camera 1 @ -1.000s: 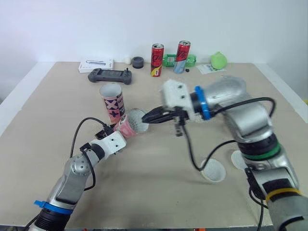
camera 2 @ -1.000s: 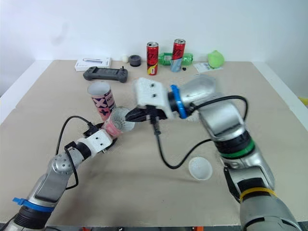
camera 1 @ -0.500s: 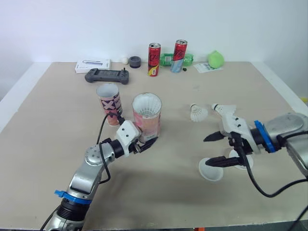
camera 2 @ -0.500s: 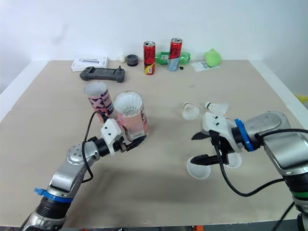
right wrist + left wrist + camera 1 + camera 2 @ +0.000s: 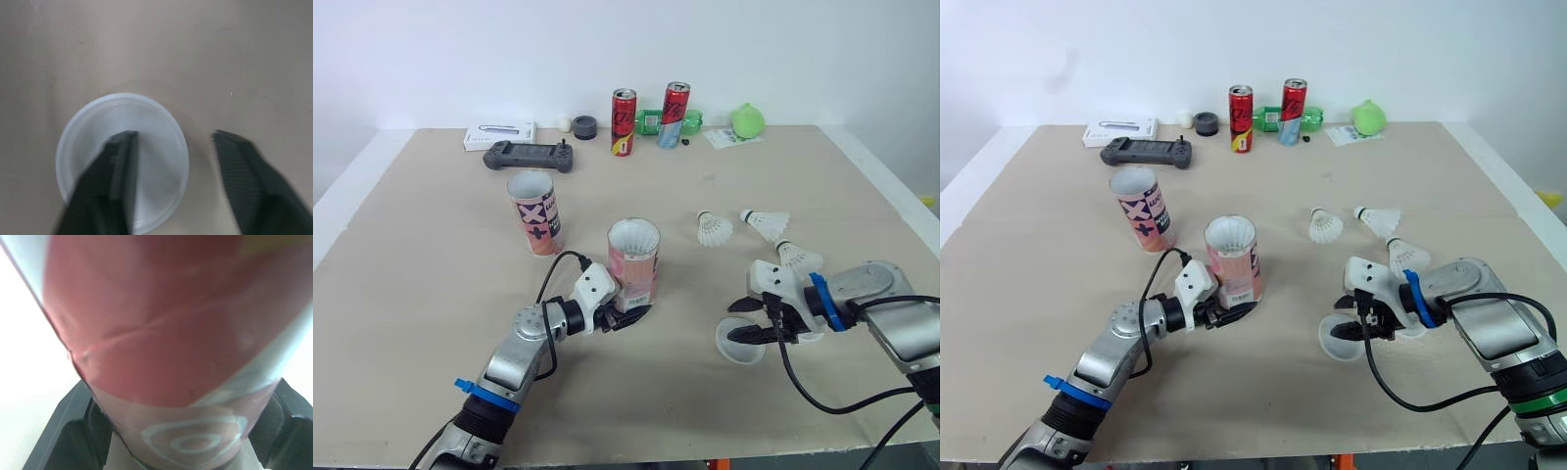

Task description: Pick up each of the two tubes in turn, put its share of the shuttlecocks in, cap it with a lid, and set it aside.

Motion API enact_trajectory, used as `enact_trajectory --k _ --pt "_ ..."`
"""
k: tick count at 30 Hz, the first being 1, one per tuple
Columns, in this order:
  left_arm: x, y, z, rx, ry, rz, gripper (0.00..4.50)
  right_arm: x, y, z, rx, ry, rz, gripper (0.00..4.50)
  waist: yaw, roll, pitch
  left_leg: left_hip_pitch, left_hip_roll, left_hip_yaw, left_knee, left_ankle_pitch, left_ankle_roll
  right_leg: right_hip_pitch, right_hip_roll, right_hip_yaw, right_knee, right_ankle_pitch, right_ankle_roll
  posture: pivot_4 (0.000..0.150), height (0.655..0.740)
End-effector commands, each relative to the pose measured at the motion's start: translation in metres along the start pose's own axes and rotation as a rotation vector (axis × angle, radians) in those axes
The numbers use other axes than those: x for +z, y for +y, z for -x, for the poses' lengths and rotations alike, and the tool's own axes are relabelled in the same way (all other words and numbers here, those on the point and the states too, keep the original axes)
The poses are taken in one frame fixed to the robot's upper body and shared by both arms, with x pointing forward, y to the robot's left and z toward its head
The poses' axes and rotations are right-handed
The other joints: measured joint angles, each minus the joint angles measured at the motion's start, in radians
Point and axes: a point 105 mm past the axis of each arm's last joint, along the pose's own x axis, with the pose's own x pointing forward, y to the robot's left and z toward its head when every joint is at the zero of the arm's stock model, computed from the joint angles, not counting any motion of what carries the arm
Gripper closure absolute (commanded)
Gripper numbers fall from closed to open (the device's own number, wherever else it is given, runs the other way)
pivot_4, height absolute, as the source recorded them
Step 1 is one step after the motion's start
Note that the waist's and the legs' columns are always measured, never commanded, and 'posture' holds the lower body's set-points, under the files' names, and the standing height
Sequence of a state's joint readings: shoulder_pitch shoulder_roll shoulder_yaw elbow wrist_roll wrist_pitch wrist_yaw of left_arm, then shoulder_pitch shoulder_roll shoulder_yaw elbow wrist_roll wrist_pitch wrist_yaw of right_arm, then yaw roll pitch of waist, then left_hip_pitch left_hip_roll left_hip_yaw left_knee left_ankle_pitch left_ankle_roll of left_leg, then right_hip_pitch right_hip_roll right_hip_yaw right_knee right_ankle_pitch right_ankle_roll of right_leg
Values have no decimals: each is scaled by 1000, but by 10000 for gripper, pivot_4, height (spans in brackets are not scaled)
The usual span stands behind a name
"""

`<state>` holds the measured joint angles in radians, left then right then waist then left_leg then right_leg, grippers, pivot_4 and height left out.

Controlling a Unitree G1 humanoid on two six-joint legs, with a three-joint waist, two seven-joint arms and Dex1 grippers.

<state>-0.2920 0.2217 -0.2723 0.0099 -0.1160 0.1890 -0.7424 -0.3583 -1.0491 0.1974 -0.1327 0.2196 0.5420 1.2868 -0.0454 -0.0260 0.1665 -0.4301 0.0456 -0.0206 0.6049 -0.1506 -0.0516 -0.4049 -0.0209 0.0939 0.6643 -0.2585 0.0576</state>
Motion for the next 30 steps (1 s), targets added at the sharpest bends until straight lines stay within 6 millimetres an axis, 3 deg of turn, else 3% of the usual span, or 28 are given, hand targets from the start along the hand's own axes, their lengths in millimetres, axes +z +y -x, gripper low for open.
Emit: enact_trajectory --k 1,3,6,14,19,24,30 --pt "-2 5 2 24 17 -52 13011 0 0 -1 8 -3 12 37289 0 0 0 0 0 0 0 0 0 0 0 0 0 0 0 1500 7400" --pt "-2 6 1 27 13 -58 13011 4 -2 2 -1 -19 20 43820 0 0 0 0 0 0 0 0 0 0 0 0 0 0 0 1500 7400" --pt "-2 7 0 35 10 -77 13011 23 -3 11 11 -92 49 43820 0 0 0 0 0 0 0 0 0 0 0 1 0 0 0 1500 7400" --pt "-2 11 -4 51 5 -88 13011 163 -23 68 -97 -403 371 43820 -3 6 4 2 -1 0 2 2 0 -2 2 6 0 6 -1 1500 7400" --pt "-2 9 -6 51 5 -89 13011 226 -23 72 -124 -479 540 43820 -2 4 4 1 1 1 0 2 0 -3 3 6 0 4 -3 1500 7400" --pt "-3 6 -6 50 6 -90 13011 247 -19 61 -95 -483 597 43820 2 4 3 0 0 -1 -1 1 0 -3 4 5 0 5 2 1500 7400" --pt "-3 5 -6 58 6 -89 13011 236 -15 40 -33 -394 642 43820 0 4 3 0 0 -1 -1 1 0 -3 4 5 0 6 1 1500 7400"
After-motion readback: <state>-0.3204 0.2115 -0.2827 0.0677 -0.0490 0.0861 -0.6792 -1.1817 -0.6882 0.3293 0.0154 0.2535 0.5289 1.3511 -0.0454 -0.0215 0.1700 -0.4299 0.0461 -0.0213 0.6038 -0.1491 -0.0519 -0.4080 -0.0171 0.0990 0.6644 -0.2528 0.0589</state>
